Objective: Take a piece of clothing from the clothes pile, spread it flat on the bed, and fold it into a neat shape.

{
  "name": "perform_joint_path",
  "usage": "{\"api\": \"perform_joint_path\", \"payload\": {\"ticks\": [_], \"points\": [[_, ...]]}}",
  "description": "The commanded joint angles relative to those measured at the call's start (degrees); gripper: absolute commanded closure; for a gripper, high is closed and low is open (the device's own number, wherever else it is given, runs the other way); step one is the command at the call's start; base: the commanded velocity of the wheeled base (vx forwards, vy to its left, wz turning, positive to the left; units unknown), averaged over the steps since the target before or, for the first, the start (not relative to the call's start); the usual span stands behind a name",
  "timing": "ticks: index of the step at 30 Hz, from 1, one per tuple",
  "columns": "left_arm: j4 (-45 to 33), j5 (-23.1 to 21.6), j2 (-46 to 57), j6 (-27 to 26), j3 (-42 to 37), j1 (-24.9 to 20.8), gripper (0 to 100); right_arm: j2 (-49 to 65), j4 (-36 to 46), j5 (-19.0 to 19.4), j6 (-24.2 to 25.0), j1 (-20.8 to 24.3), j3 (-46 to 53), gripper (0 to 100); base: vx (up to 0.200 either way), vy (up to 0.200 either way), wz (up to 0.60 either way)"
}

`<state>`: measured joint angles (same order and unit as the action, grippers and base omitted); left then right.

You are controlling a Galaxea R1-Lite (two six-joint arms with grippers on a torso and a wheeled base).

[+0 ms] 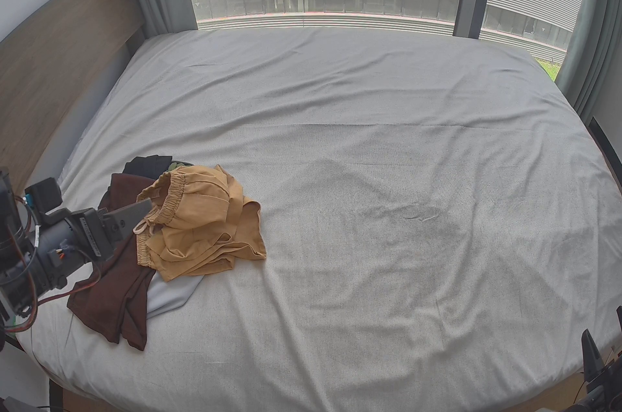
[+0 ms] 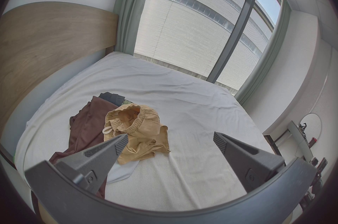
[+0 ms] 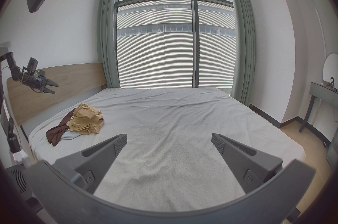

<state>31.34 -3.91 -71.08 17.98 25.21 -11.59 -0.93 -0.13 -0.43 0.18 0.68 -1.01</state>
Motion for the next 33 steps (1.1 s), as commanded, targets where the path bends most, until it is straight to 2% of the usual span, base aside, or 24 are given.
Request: {"api": "perform_joint_path", "payload": {"ticks": [1,10,23,28,33], "points": [[2.85,-0.13,-9.6,-0.14,1.68,1.75,0,0.93,-0.04,-0.01,0.08,0.02,1.01,0,0.0,0.0,0.0],[12.34,-2.41,-22.61,0.04,5.99,4.65,0,0.93,-0.04,-0.01,0.08,0.02,1.01,0,0.0,0.0,0.0],[21.13,-2.59,-37.81,0.04,12.14,5.79,0,0.93,-0.04,-0.01,0.08,0.02,1.01,0,0.0,0.0,0.0],[21.83,-2.85,-41.15,-0.05,15.13,6.14,0,0.93,-0.04,-0.01,-0.01,0.02,1.01,0,0.0,0.0,0.0],[21.39,-6.9,-42.65,0.21,17.94,6.76,0,0.93,-0.13,0.08,0.08,0.02,1.01,0,0.0,0.0,0.0]]}}
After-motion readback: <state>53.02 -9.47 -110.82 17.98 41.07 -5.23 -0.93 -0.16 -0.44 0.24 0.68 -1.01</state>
